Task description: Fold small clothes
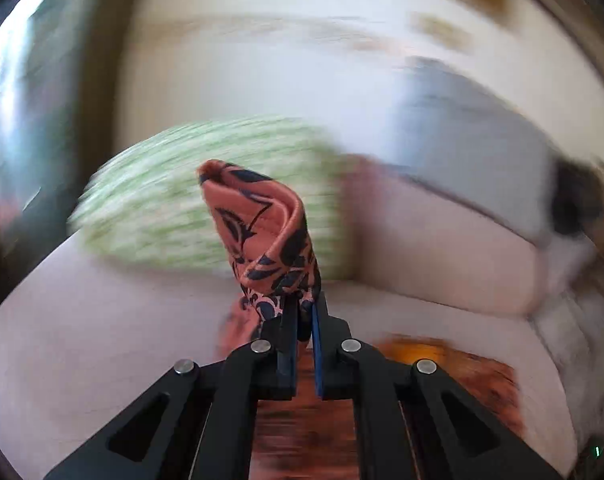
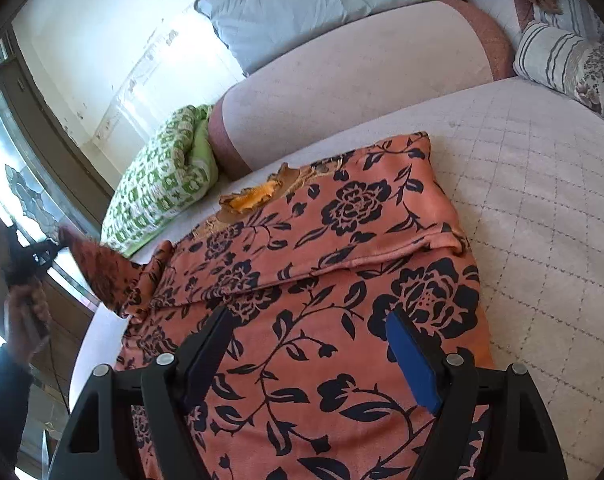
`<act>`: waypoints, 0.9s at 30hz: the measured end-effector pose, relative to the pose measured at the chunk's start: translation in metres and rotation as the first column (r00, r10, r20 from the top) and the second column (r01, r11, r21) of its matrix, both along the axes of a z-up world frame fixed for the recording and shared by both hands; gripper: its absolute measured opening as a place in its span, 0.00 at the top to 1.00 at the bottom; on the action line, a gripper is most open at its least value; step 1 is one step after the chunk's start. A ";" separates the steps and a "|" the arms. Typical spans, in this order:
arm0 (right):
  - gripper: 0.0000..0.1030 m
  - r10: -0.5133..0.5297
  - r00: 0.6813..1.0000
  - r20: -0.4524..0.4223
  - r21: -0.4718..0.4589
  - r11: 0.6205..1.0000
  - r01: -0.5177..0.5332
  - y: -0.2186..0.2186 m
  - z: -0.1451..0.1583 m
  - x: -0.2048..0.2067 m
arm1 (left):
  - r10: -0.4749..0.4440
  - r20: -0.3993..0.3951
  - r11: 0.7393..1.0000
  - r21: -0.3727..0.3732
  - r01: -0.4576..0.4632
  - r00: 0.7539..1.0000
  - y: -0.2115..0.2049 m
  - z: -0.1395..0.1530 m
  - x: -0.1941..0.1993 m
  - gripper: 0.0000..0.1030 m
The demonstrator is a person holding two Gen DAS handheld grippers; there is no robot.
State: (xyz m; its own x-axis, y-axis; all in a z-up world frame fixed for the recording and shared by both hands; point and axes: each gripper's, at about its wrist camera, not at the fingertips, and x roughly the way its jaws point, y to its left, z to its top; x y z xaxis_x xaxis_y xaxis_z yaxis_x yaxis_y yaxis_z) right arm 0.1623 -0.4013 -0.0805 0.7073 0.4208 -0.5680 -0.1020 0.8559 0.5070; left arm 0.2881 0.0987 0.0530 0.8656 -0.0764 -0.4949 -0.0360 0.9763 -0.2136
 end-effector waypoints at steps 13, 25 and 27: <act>0.21 -0.053 0.998 -0.028 0.107 0.993 0.056 -0.026 -0.001 -0.001 | -0.381 -0.312 0.920 -0.041 0.389 0.870 -0.165 -0.112 0.008 0.34; 0.21 -0.044 0.985 -0.169 0.050 0.997 0.053 -0.016 0.016 0.104 | 0.058 -0.464 0.998 0.046 -0.041 0.884 0.033 -0.176 -0.004 0.34; 0.29 -0.014 0.959 -0.283 0.049 0.998 0.029 -0.012 -0.004 0.131 | 0.046 -0.477 0.998 -0.009 -0.057 0.877 0.041 -0.183 -0.005 0.34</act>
